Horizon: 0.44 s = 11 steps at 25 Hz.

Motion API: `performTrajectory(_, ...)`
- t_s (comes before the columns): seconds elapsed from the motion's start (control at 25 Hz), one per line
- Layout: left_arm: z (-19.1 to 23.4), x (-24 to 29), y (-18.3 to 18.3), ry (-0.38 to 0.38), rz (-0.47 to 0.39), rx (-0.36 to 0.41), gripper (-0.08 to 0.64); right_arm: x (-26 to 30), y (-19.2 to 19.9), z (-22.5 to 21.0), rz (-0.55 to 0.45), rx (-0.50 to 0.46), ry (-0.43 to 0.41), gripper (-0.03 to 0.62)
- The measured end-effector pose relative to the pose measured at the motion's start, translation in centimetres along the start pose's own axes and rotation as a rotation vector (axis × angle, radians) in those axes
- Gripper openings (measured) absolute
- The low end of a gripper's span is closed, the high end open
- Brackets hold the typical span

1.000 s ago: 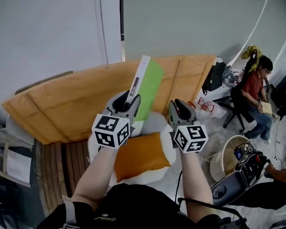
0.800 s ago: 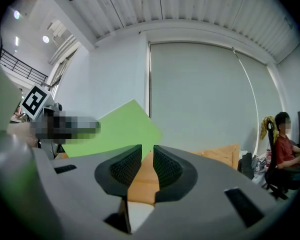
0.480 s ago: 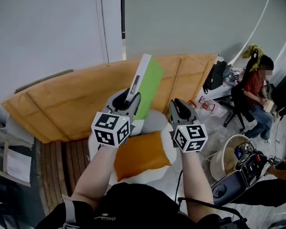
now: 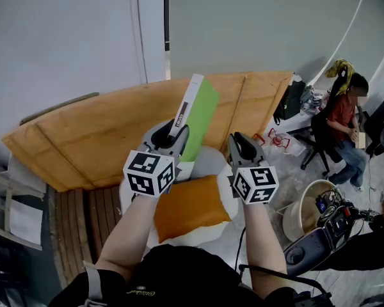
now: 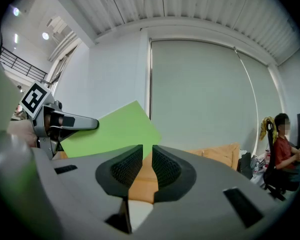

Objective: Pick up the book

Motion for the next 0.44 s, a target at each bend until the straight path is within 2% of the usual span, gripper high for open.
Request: performTrajectory(0.44,0.3,-0.75,0.82,0.008,0.015,-0.001,0.147,0.17,0.65,0.97,0.008,0.002,-0.001,0.063)
Point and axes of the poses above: the fingertips, and each gripper's own axes: x forward along the fingers, z to its left, y out of its underside, the point moved 6 cm from there along -x, backward along the fingers, and after that the axes turned 8 degrees about x, right-handed, at the moved point
